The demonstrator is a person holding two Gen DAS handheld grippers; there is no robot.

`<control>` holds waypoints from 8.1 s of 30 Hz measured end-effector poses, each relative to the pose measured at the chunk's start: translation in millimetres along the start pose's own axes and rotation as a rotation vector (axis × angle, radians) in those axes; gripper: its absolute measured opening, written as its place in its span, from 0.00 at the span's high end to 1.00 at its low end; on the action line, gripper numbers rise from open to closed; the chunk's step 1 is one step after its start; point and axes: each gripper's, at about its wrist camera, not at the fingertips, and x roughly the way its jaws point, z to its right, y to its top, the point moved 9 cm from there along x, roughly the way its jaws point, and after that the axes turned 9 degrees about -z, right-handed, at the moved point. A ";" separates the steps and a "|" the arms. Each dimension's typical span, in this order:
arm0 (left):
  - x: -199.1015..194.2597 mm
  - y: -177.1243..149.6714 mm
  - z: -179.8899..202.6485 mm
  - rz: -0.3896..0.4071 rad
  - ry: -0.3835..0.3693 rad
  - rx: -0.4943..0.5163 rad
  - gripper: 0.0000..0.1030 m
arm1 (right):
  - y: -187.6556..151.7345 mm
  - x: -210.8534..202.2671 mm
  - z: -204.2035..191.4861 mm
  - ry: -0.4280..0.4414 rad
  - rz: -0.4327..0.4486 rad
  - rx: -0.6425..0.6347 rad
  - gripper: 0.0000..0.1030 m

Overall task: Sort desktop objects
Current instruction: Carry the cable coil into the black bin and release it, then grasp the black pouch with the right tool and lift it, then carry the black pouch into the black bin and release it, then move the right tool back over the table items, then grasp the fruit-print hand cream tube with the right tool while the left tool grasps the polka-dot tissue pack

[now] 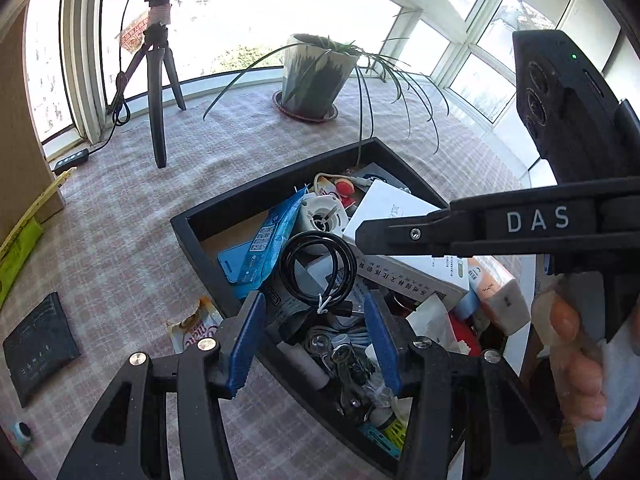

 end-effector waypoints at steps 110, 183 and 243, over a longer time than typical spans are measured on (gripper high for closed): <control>-25.1 -19.6 16.0 0.009 0.026 -0.011 0.34 | -41.9 12.0 -54.2 -0.082 0.029 -0.220 0.66; -190.0 -203.8 -393.0 0.070 0.463 -0.715 0.33 | -5.2 112.3 -185.6 -0.061 -0.112 -0.463 0.54; -184.2 -296.6 -566.9 0.010 0.598 -1.005 0.51 | -116.4 326.3 -427.6 -0.255 -0.241 -1.000 0.73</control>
